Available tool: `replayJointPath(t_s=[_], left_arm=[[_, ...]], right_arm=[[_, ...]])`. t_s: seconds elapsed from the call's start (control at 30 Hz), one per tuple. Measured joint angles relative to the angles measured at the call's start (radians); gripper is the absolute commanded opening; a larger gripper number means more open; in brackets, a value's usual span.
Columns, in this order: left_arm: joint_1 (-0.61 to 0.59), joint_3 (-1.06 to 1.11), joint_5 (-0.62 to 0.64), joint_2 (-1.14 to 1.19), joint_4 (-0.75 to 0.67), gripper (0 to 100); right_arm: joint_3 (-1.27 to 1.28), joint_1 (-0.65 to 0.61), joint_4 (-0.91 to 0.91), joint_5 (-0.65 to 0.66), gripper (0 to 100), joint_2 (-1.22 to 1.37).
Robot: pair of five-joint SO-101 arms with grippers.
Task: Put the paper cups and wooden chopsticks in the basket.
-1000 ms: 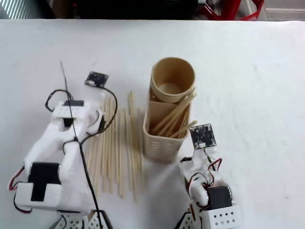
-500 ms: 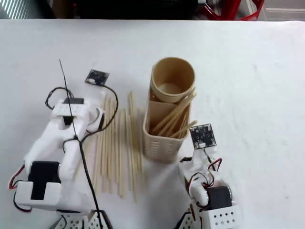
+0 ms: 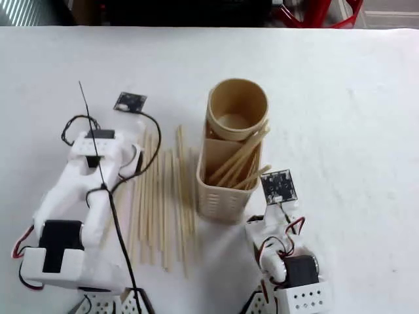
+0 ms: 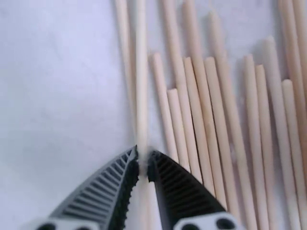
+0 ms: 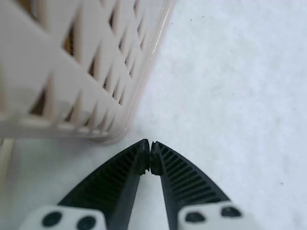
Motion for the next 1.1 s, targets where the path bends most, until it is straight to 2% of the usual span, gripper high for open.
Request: replayJointPath(t_s=[0.07, 0.2, 0.4, 0.73, 0.9, 1.1], left_arm=[[0.0, 0.0, 0.0, 0.0, -0.011, 2], [0.0, 0.066, 0.0, -0.014, -0.121, 2], [-0.002, 0.219, 0.0, -0.229, -0.176, 2], [-0.002, 0.255, 0.008, -0.348, -0.176, 2], [0.0, 0.255, 0.008, -0.48, -0.157, 2], [0.115, 0.222, 0.008, -0.68, -0.098, 2]], right_arm=[[0.0, 0.0, 0.0, 0.0, 1.9, 0.0], [0.0, 0.0, 0.0, 0.0, 1.9, 0.0], [0.0, 0.0, 0.0, 0.0, 1.9, 0.0], [0.0, 0.0, 0.0, 0.0, 1.9, 0.0], [0.0, 0.0, 0.0, 0.0, 1.9, 0.0], [0.0, 0.0, 0.0, 0.0, 1.9, 0.0]])
